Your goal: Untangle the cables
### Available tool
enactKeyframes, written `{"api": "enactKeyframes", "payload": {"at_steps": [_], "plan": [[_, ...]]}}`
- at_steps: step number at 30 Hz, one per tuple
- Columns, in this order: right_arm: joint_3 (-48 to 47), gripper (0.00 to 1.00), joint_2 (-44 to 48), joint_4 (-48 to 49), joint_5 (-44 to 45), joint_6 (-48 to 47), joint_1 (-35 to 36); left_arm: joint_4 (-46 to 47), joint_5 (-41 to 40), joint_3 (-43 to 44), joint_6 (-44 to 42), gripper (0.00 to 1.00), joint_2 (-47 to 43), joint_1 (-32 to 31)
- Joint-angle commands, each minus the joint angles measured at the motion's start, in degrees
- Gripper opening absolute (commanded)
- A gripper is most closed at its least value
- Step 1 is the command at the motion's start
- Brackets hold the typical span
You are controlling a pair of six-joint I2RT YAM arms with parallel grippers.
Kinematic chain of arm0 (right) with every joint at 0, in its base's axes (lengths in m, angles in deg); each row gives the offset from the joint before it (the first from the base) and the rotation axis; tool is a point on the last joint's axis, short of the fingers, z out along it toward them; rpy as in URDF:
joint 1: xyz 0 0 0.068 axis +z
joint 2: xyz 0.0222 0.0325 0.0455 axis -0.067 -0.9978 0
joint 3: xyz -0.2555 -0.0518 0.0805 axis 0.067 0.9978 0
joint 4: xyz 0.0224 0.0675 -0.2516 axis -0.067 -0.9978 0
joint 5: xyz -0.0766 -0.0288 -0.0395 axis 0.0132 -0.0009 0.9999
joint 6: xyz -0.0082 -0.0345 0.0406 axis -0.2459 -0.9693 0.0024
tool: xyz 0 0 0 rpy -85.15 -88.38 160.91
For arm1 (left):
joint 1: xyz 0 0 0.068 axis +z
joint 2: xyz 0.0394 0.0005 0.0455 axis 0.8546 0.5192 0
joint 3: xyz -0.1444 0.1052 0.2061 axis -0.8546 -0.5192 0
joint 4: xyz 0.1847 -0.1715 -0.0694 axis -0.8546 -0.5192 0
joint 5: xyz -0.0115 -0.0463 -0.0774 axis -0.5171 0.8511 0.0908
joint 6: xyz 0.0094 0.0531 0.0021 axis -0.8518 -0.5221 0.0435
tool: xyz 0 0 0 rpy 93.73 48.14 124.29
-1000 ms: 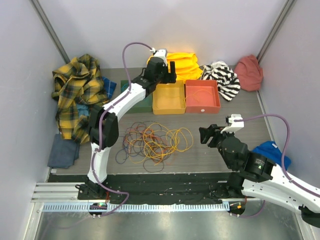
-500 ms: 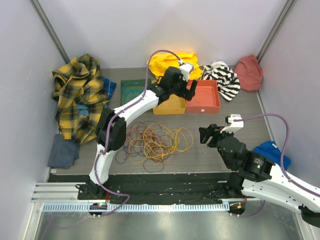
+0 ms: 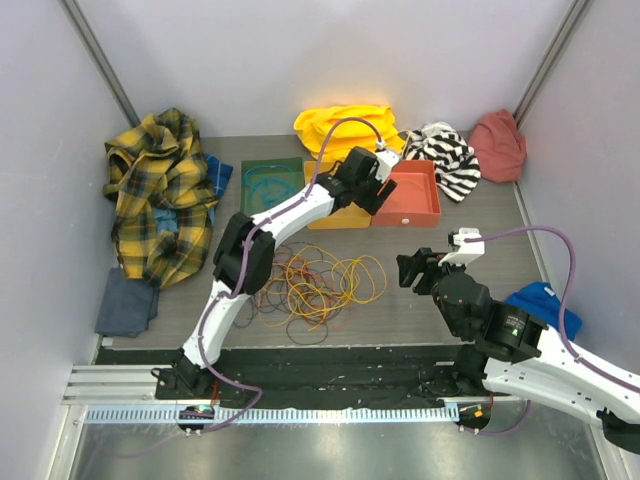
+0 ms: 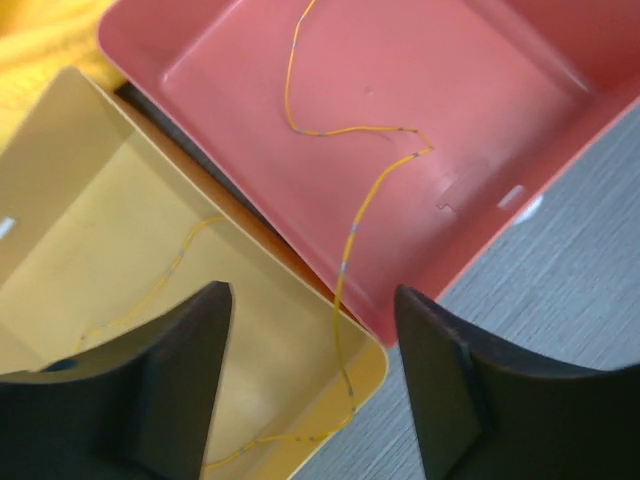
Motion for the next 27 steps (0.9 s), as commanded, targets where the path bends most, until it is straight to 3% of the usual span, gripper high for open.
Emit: {"api": "enactKeyframes", "payload": {"at_steps": [1,3,4,7,11,16,21,27], "plan": [[-1.9,0.65,0.0,-0.1,1.9,0.4,0.0,-1.2,-1.7,4.8,0.3,0.56,1.9,1.3],[-2.0,0.66,-0.2,-0.1,1.9,0.3,0.0,-1.5,-1.7,5.6,1.1,0.45,2.3,1.8],[-2.0,0.66,-0.3,-0.1,1.9,0.4,0.1,-1.3,-1.7,5.6,1.5,0.30,2.0,1.9],[-1.8,0.66,-0.5,0.0,1.9,0.7,0.0,1.0,-4.5,4.1,2.2,0.12,-1.0,2.0],[-1.3,0.66,-0.6,-0.1,1.6,1.5,0.0,4.5,-6.7,-1.3,2.5,0.01,-6.9,2.0],[-1.7,0.65,-0.2,-0.1,1.0,2.2,0.1,6.8,-14.8,-6.1,10.7,0.00,-14.3,3.3],[-2.1,0.65,0.0,-0.1,0.6,2.7,0.1,6.5,-15.0,-10.3,26.8,0.00,-22.2,8.9],[-2.0,0.65,0.3,-0.1,0.3,3.6,0.0,4.8,-18.2,-11.8,30.0,0.00,-25.6,10.3]]}}
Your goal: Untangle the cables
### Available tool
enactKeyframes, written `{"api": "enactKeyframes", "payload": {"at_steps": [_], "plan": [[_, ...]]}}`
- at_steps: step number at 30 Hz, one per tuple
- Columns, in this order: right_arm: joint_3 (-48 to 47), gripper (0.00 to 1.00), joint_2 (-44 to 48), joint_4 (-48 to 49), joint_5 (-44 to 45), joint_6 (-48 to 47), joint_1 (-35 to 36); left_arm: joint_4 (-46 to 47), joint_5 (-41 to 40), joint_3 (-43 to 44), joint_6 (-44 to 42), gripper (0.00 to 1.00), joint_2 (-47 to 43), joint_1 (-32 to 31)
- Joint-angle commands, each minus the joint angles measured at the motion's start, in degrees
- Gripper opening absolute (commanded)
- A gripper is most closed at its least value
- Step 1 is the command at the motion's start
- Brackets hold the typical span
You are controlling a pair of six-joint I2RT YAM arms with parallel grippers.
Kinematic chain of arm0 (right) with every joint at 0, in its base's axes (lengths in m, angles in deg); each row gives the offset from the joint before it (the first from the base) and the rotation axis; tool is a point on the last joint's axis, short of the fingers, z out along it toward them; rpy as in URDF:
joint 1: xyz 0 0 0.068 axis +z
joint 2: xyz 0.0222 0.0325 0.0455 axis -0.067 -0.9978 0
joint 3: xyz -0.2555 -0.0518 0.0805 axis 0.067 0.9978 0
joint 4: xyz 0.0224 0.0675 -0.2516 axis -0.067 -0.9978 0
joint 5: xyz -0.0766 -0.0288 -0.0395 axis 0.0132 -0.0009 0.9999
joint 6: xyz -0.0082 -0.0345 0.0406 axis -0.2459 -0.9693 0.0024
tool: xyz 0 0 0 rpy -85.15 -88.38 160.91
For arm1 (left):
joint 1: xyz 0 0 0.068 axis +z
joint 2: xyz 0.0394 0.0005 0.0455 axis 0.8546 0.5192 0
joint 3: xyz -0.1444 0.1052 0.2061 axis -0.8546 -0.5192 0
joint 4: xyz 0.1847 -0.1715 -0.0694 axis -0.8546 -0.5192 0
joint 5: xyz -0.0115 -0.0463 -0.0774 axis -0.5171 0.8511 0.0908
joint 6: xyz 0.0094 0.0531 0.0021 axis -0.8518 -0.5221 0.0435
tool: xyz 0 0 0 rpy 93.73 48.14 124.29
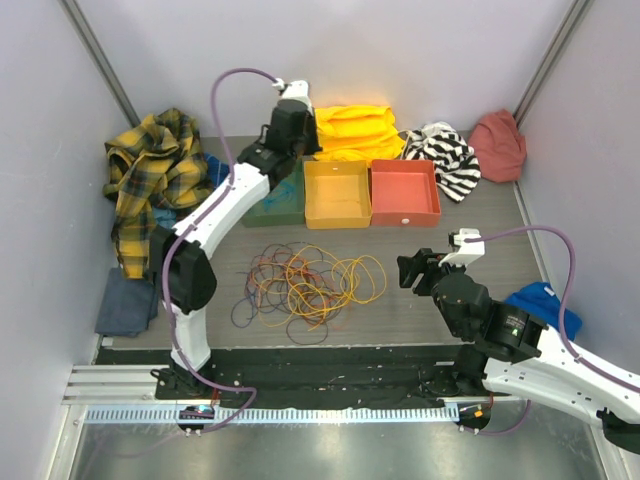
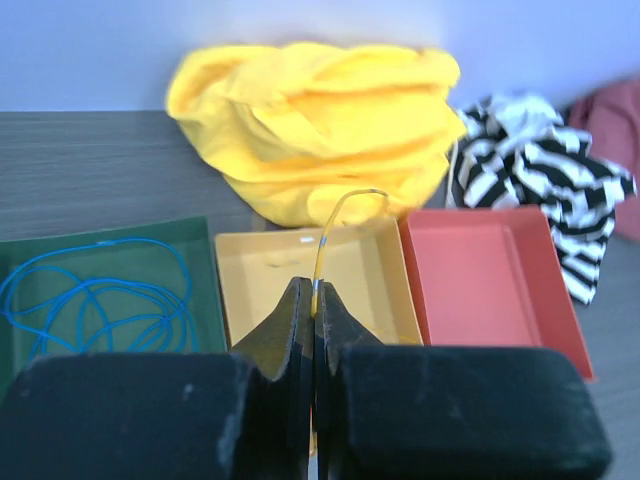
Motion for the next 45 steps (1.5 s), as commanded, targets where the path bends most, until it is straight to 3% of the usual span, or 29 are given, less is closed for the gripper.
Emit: {"api": "enactKeyframes", "payload": {"at_steps": [1,7,18,30,37,45], "plan": [[-2.0,0.65,0.4,1.2,0.3,2.0,0.0,0.5,-4.0,-0.8,5.6,0.00,-2.4,0.2],[-1.8,0.65,1.4,0.7,0.5,2.3,0.0,-1.8,-3.1,-1.3,6.7,0.00,-1.8,0.2],[-0.6,0.65,2.3,0.0,0.8,3.3,0.0,1.0,-0.1,-10.0,9.7,0.00,-3.1,0.1],[0.0,0.64,2.1,0.5,0.6,3.8,0.0,1.0,1.2,-7.8,13.2,0.00,-0.1,0.1],[0.0,0.64,1.8,0.4,0.7,3.6,0.1,1.9,2.1,-3.4,21.8,0.00,3.5,0.0],[0.5,0.64,2.6,0.4,1.0,3.1,0.0,8.3,2.8,-5.5,36.0,0.00,1.9,-0.6]]}}
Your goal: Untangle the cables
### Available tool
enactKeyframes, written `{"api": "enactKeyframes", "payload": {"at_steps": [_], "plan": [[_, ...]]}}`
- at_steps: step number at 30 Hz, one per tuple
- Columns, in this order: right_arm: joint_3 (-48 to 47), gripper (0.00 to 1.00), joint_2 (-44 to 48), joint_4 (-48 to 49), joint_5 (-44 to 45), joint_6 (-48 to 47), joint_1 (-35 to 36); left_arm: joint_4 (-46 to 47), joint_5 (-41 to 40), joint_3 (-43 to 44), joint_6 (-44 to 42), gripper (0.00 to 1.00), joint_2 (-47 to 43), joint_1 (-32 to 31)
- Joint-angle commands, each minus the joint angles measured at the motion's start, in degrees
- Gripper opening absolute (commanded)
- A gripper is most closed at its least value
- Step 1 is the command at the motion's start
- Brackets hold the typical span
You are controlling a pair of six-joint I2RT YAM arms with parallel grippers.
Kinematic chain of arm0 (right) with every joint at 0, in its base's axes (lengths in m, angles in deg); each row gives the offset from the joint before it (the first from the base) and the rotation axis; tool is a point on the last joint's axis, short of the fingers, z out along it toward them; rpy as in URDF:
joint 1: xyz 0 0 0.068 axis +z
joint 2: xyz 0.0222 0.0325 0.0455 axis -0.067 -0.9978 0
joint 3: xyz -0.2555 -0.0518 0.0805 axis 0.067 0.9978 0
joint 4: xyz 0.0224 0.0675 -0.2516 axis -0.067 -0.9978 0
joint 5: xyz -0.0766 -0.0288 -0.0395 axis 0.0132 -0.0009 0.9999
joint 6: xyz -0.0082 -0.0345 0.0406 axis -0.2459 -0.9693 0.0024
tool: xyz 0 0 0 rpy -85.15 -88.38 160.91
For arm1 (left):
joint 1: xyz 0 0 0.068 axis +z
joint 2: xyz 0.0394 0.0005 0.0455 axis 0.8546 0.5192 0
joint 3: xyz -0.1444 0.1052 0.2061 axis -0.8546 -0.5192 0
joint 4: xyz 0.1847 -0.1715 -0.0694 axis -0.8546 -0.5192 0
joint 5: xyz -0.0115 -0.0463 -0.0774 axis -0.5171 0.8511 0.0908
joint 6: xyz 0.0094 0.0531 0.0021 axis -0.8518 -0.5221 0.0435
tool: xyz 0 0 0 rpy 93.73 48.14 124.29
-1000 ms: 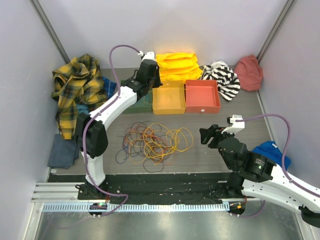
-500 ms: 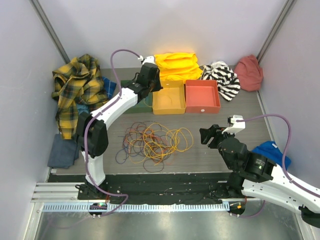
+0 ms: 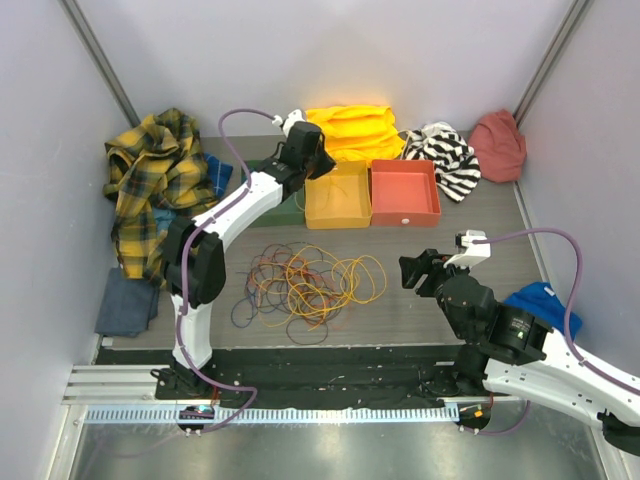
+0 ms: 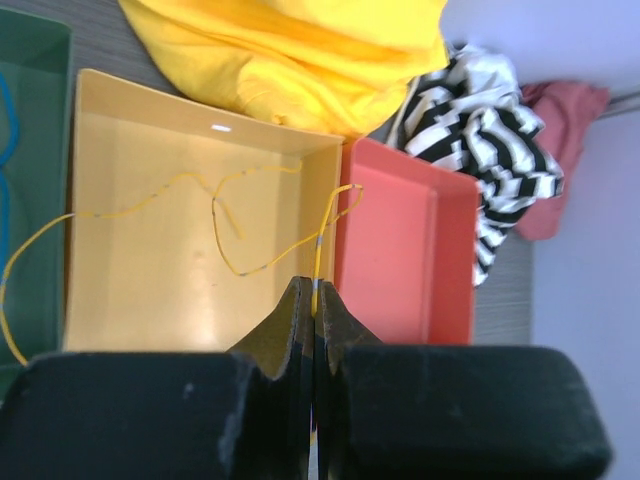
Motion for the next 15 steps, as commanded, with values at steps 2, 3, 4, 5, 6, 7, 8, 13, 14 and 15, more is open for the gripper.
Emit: {"api": "enactKeyframes", "payload": {"at_steps": [2,3,4,5,6,7,8,13,14,15], "plan": [[0.6,0.64,0.8,1.6,1.3,0.2,0.0,8.5,1.3,-0.1,11.2,0.00,-2.0,-0.8],[0.6,0.64,0.8,1.6,1.3,0.3,0.0,9.8,1.4,-0.2,12.6,0.00,-2.2,-0.9],[0.6,0.64,1.0,1.5,1.3,0.2,0.0,10.1,1.4,-0.1,13.2,0.00,-2.2,-1.2],[0.6,0.64,1.2,1.6,1.3,0.2,0.0,10.6,1.0,-0.1,13.4,0.00,-2.2,-1.3],[0.6,0.64,1.5,1.5,1.3,0.2,0.1,10.6,0.4,-0.2,14.0,0.00,-2.2,-1.4],[0.6,0.64,1.8,1.3,1.3,0.2,0.0,10.8,0.0,-0.4,14.5,0.00,-2.1,-1.5],[0.6,0.64,2.1,1.1,1.3,0.2,0.0,11.2,-0.3,-1.8,14.8,0.00,-2.2,-1.5],[0.6,0.64,2.5,0.2,1.4,0.3,0.1,13.1,-2.0,-6.0,16.4,0.00,-1.4,-1.4],[0.5,0.64,2.6,0.0,1.5,0.4,0.0,13.0,-2.2,-6.5,16.5,0.00,-1.0,-1.4],[0.6,0.64,2.6,0.0,1.7,0.5,0.1,12.8,-2.2,-7.6,16.4,0.00,-0.9,-1.3]]}}
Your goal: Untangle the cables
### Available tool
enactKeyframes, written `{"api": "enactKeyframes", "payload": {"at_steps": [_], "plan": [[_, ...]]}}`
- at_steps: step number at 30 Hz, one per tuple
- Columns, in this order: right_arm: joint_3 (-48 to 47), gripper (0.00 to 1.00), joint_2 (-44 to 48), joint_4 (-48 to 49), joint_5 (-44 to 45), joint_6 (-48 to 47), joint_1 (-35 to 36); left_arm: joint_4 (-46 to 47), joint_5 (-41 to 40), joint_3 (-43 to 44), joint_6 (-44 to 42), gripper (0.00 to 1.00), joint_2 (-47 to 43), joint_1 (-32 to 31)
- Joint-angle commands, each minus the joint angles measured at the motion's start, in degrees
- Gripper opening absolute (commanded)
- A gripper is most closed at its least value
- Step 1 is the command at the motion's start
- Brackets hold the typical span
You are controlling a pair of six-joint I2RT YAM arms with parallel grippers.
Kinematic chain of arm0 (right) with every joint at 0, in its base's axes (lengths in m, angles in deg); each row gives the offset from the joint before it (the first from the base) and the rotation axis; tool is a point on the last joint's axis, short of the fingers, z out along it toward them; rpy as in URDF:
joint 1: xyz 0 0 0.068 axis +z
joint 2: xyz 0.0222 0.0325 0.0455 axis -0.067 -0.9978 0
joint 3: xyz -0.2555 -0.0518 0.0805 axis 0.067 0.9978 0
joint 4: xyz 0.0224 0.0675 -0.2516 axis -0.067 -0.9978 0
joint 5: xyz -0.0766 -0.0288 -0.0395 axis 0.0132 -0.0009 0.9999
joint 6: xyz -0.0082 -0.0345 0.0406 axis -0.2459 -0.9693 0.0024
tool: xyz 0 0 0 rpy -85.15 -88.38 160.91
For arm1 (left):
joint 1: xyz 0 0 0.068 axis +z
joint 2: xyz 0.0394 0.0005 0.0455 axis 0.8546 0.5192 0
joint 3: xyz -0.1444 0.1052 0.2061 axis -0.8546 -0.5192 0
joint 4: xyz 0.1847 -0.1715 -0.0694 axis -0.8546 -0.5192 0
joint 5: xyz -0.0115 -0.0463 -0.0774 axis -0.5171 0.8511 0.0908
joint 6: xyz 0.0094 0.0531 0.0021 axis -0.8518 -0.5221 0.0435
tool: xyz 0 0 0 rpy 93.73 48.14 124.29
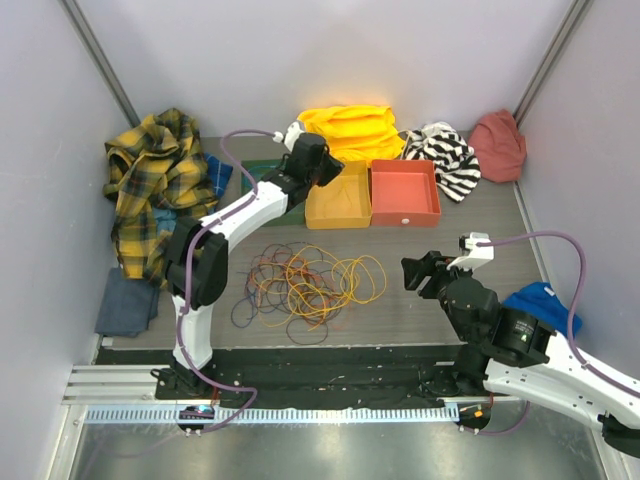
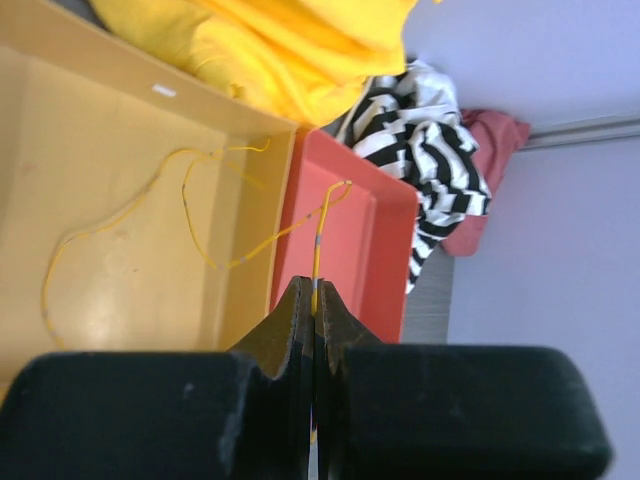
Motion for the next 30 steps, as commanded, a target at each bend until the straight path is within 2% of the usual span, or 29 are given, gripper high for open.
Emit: {"api": "enactKeyframes", "payload": {"at_steps": [1,7,10,11,13,14,15,16,17,22,26,29,30], "plan": [[-0.3,0.64,0.6,0.3,1.6,0.3,0.1,2.2,-2.5,-2.7,1.3,0.00,-0.4,0.3],[-0.2,0.64,0.8,0.2,1.9,0.2,0.0,-3.7,-6.0,-1.7,-5.8,0.00,0.7,0.8],[0.1,0.64,0.3,0.4,1.8,0.5,0.0,-8.6,-6.8,3.6,-11.9,0.13,3.3,1.1],[0.1,0.64,0.1,0.6,1.6,0.6,0.0,-9.8,-7.1,4.9,-13.0,0.27,3.9,1.1],[0.0,0.64,-0.3,0.7,1.6,0.6,0.1,-12.7,-7.6,7.5,-16.2,0.44,5.8,1.1],[0.0,0.64,-0.4,0.7,1.5,0.7,0.0,-14.0,-7.8,10.4,-16.8,0.62,6.3,1.1],[0.0,0.64,-0.2,0.7,1.7,0.7,0.0,-17.1,-8.6,11.6,-17.3,0.71,6.9,1.1],[0.0,0.64,-0.1,0.6,1.7,0.6,0.1,-18.0,-8.8,13.2,-17.8,0.95,6.9,1.1],[0.1,0.64,0.0,0.6,1.8,0.6,0.0,-18.8,-9.3,13.5,-18.6,1.00,6.7,0.9],[0.4,0.64,-0.3,0.8,1.9,0.6,0.0,-21.8,-16.6,11.2,-23.9,1.00,0.6,0.4],[1.2,0.64,-0.7,1.5,1.2,0.9,0.1,-23.2,-20.7,4.4,-25.8,1.00,-6.7,0.4],[2.0,0.64,-1.4,2.7,0.2,0.9,0.0,-21.3,-21.4,-4.4,-27.0,1.00,-14.0,-1.9],[2.2,0.64,-1.7,2.8,-0.1,1.1,0.0,-20.1,-21.7,-9.9,-27.8,1.00,-15.9,-3.1]]}}
